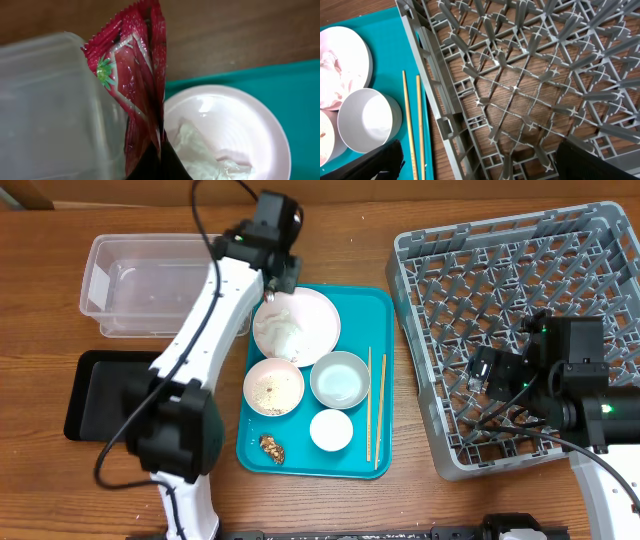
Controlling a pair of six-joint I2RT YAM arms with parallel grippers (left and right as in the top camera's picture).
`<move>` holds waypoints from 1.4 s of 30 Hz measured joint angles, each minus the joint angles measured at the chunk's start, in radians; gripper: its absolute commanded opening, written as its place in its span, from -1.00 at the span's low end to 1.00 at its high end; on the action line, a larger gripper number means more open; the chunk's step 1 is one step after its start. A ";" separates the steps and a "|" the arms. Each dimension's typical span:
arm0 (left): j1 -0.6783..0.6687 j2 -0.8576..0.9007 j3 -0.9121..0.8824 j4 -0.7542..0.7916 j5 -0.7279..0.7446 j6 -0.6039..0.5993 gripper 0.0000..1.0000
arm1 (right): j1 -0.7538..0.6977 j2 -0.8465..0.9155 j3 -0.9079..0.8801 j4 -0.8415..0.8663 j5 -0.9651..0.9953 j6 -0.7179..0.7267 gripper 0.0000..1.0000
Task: Sort waste into correct bins and load items into the dishwasher
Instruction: 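Grasp the red wrapper and tissue with the left gripper, then carry the wrapper to the clear bin and release it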
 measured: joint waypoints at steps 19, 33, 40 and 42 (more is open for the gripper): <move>0.196 -0.075 0.026 -0.029 0.087 -0.056 0.05 | 0.000 0.000 0.000 -0.003 0.000 0.000 1.00; 0.004 -0.075 -0.072 -0.111 0.254 -0.071 0.48 | 0.000 0.000 0.000 -0.005 0.000 0.000 1.00; -0.011 -0.062 -0.199 -0.036 0.254 -0.071 0.53 | 0.000 0.000 0.000 -0.007 0.000 0.000 1.00; -0.013 -0.046 -0.235 -0.009 0.253 -0.071 0.52 | 0.000 0.000 0.000 -0.008 0.000 0.000 1.00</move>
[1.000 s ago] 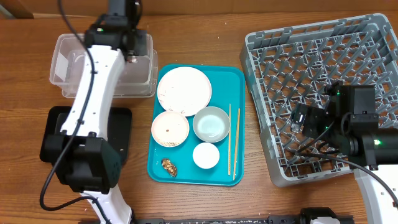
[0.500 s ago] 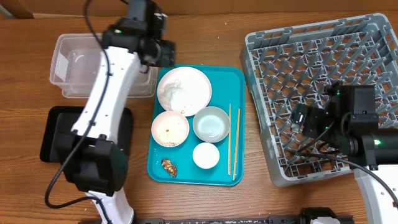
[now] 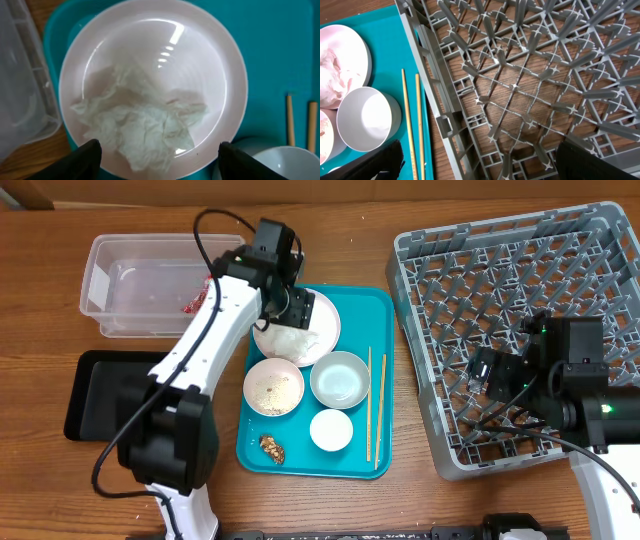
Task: Sort waste into correct bins and load items into the dishwasher
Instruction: 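Carry the wrapper to the clear bin and release it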
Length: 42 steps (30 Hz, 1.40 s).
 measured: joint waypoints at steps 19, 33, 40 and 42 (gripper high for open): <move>-0.002 0.158 -0.064 0.026 -0.003 0.000 -0.92 | 0.000 0.000 0.000 -0.015 0.000 0.000 0.99; 0.056 0.073 0.269 -0.234 -0.076 0.000 -0.92 | 0.000 0.000 0.000 -0.018 0.000 0.000 1.00; 0.198 -0.024 0.306 -0.216 -0.129 0.000 -0.66 | 0.000 0.000 0.000 -0.018 0.000 0.000 1.00; 0.239 -0.024 0.306 -0.206 -0.136 -0.002 -0.49 | 0.000 0.000 0.000 -0.018 0.000 0.000 1.00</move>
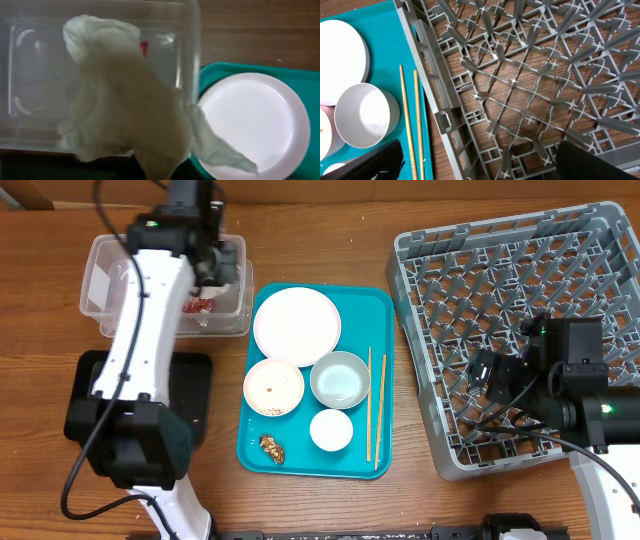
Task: Sort waste into correct bins and load items into the dishwasher
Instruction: 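Carry the wrapper to the clear bin and release it, then grasp the white cup with the left gripper and lift it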
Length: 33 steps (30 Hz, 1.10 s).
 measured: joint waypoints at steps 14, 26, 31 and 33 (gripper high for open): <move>0.055 0.002 0.000 0.013 0.018 -0.001 0.53 | 0.000 0.000 0.000 0.000 0.000 0.000 0.99; 0.005 0.002 0.000 -0.153 0.227 -0.013 0.55 | 0.000 0.000 0.000 0.000 0.000 0.000 1.00; -0.109 0.002 0.000 -0.288 0.248 -0.017 0.61 | 0.000 0.000 0.000 0.000 0.000 0.000 1.00; -0.173 0.002 -0.005 -0.333 0.251 -0.017 0.64 | 0.000 0.000 0.000 0.000 0.000 0.000 1.00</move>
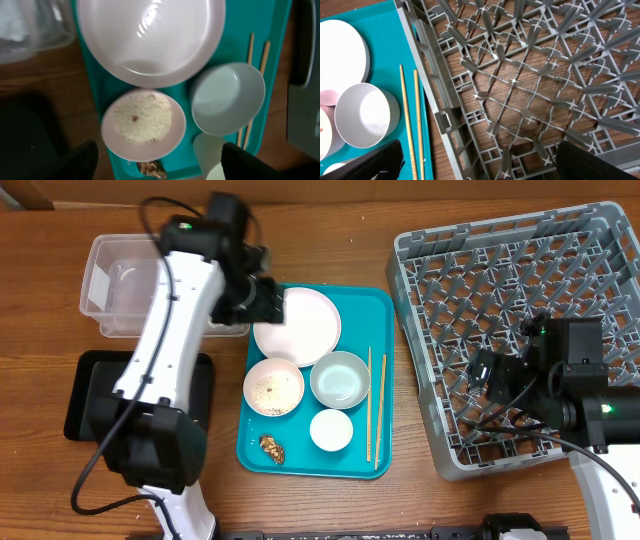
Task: Sort waste into correct bins and load items into the dishwasher
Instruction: 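Grasp the white cup with the left gripper and lift it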
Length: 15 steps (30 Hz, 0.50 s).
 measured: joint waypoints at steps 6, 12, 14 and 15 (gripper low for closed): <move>-0.177 0.000 -0.067 -0.107 0.002 0.000 0.62 | 0.000 0.000 0.000 -0.002 0.000 0.000 1.00; -0.322 0.000 -0.144 -0.194 -0.027 -0.038 0.63 | 0.000 0.000 0.000 -0.010 0.000 0.000 1.00; -0.360 0.000 -0.149 -0.217 -0.060 -0.068 0.64 | 0.000 0.000 0.000 -0.013 0.000 0.000 1.00; -0.377 0.000 -0.149 -0.222 -0.073 -0.080 0.64 | 0.000 0.000 0.000 -0.014 0.000 0.000 1.00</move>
